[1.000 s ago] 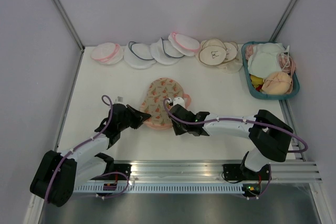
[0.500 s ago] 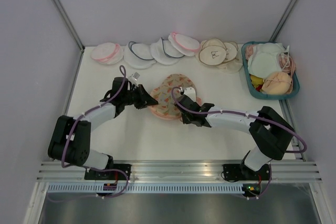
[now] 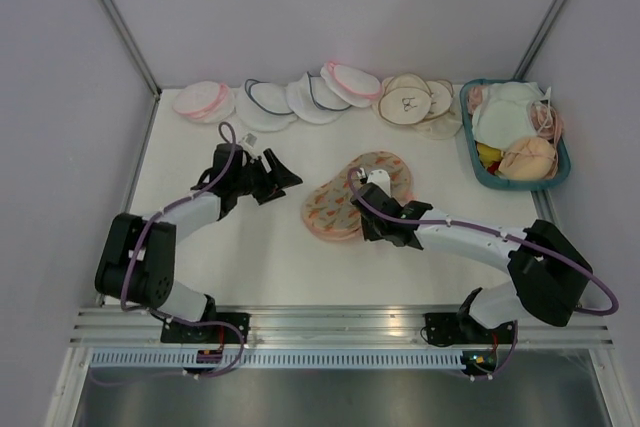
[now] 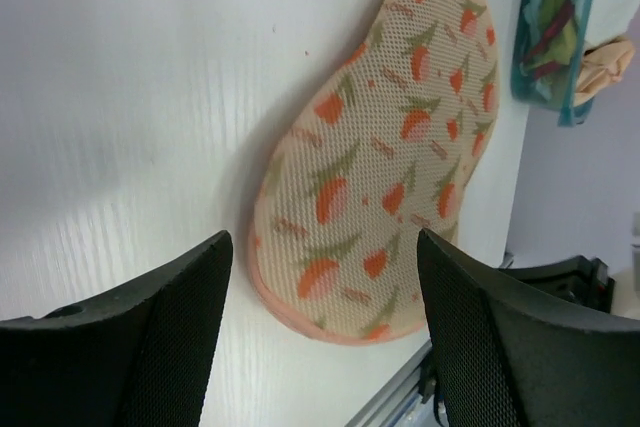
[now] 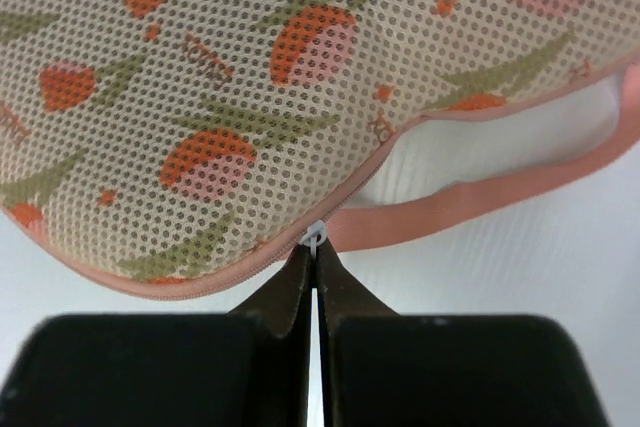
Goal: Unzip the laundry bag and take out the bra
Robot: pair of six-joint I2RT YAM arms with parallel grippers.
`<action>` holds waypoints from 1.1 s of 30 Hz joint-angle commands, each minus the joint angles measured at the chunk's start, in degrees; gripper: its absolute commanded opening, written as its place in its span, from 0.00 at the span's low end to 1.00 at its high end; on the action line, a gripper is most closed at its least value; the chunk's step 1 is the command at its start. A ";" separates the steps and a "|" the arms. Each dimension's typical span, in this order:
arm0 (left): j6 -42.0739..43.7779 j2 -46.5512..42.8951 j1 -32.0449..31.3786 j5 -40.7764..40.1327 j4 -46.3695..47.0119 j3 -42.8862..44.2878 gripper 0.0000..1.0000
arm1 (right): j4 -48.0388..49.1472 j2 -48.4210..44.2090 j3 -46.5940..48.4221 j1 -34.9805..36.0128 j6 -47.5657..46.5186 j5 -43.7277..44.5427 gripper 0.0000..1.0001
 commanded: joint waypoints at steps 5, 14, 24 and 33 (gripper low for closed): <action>-15.39 -16.85 -4.98 -1.65 2.82 -14.90 0.79 | 21.32 0.35 -3.47 0.10 2.15 -27.99 0.00; -31.30 -23.62 -8.85 -3.40 8.29 -25.11 0.80 | 29.71 7.04 -0.49 1.41 5.41 -35.15 0.00; -36.23 -17.05 -12.45 -7.80 14.09 -24.33 0.80 | 32.08 8.44 0.74 3.17 5.77 -35.85 0.01; -36.67 -7.90 -12.99 -9.81 24.46 -24.59 0.02 | 29.46 6.95 1.09 3.79 3.75 -36.03 0.00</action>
